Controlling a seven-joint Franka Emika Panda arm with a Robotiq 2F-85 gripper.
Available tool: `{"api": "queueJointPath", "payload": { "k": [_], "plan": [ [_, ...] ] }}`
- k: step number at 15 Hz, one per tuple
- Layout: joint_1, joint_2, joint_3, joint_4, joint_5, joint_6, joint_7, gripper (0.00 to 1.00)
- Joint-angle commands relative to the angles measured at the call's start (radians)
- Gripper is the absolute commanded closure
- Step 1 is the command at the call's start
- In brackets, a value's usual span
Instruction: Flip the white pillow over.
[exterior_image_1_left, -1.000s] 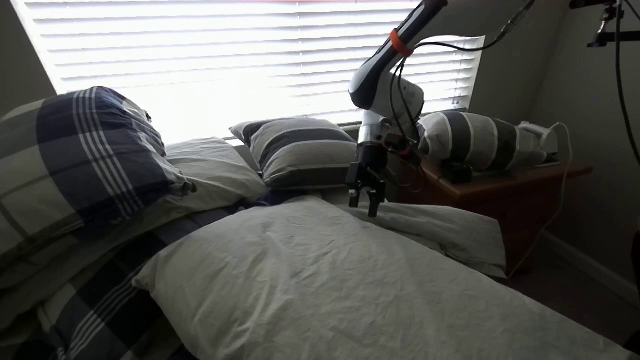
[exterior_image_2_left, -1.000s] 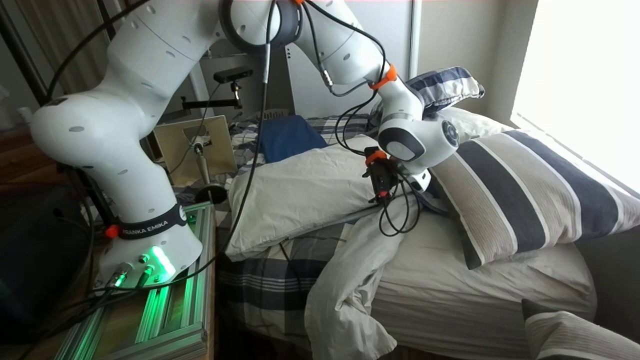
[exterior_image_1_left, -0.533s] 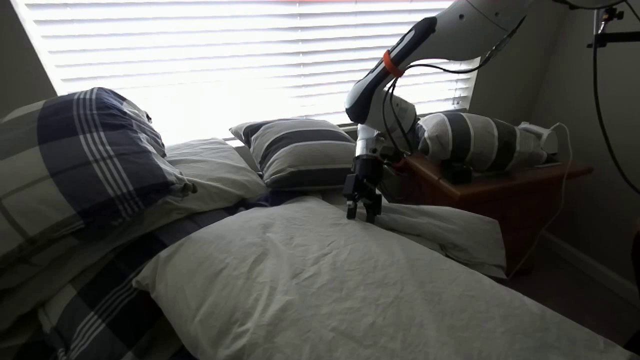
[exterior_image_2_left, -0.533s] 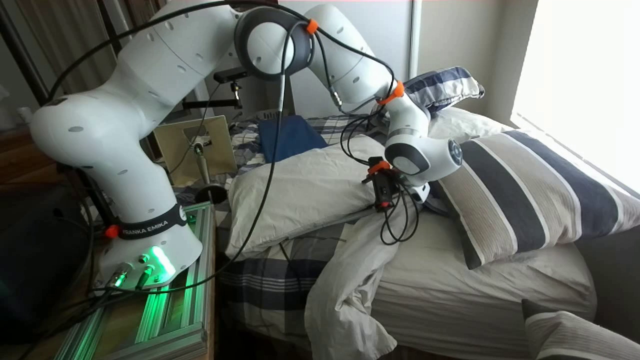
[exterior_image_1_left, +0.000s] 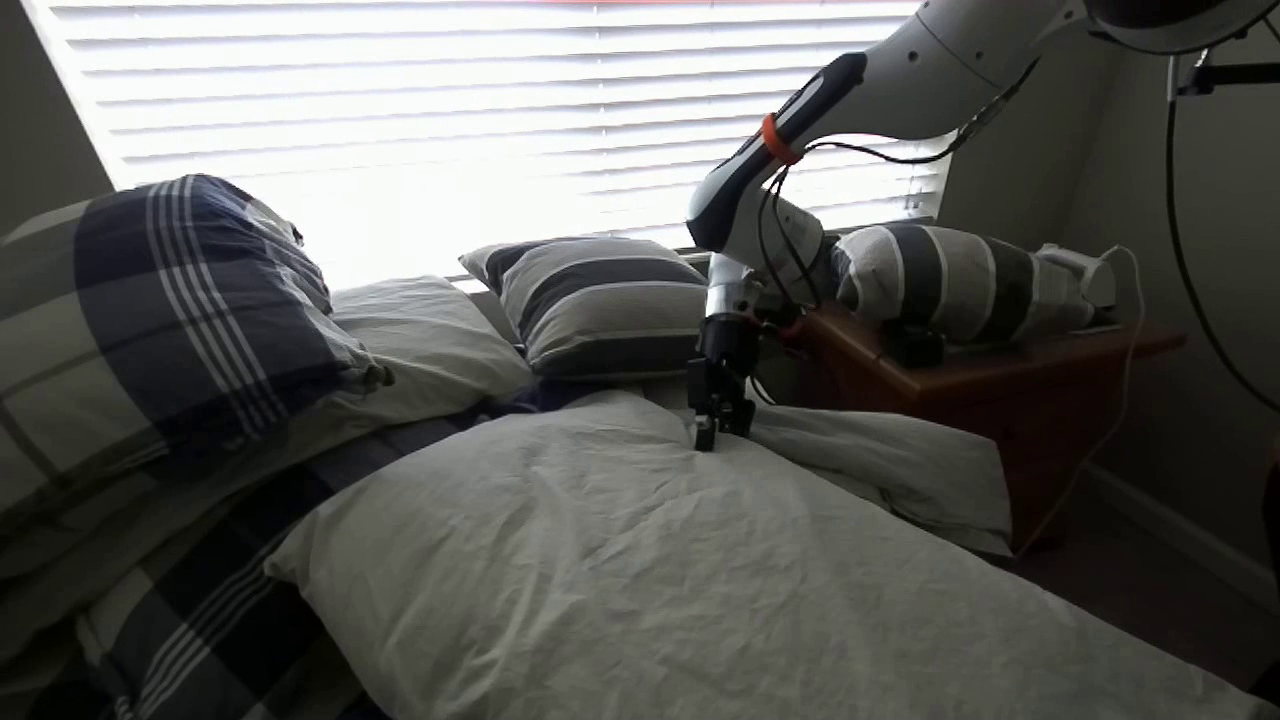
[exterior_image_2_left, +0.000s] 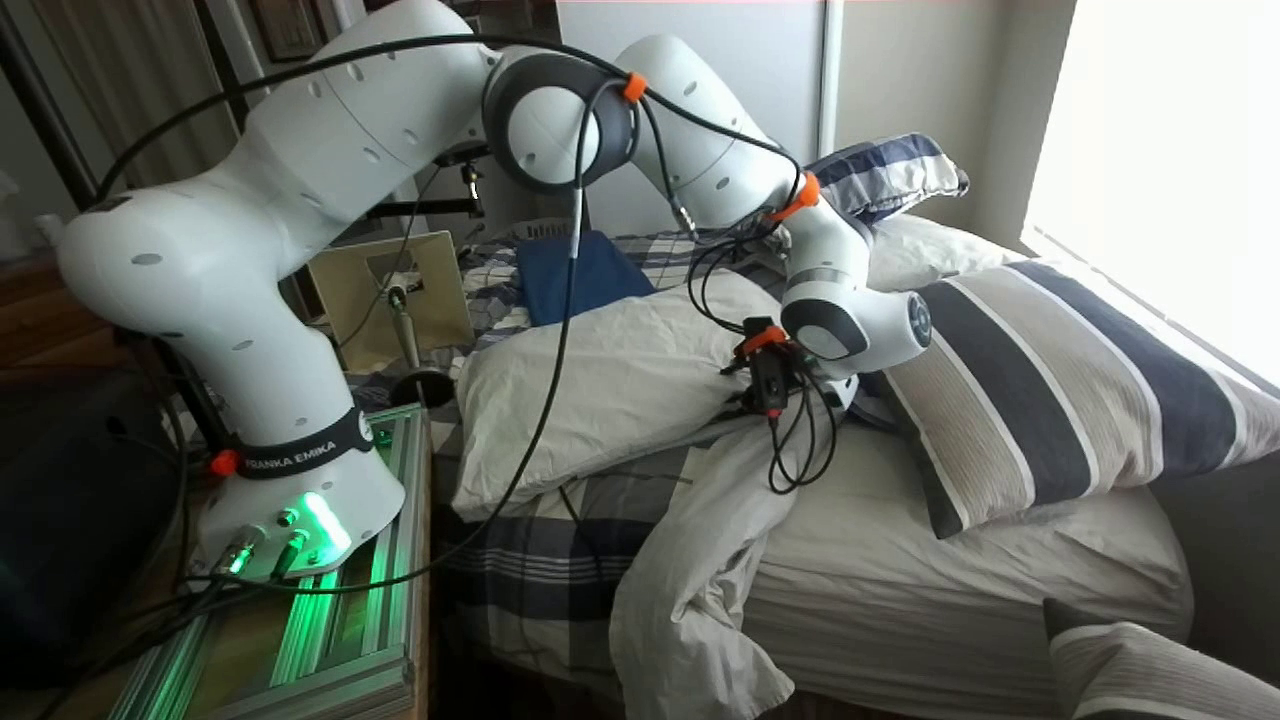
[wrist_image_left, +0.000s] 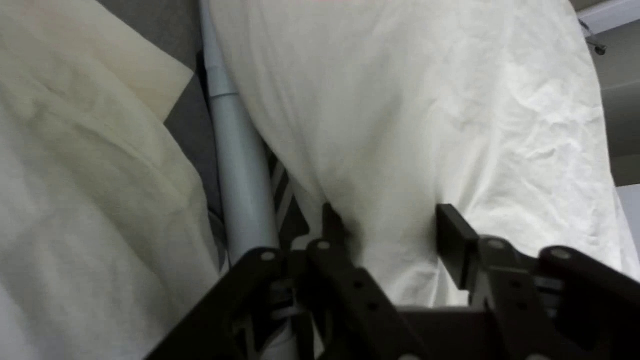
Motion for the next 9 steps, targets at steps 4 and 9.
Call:
{"api": "queueJointPath", "payload": {
  "k": [4,9],
  "plan": [
    [-0.047,-0.081,0.057,-0.028,0.03,-0.12,-0.065,1.0],
    [-0.006,-0.306,0.034,-0.173,0.01,-0.077,-0.071,0.98]
  ]
}}
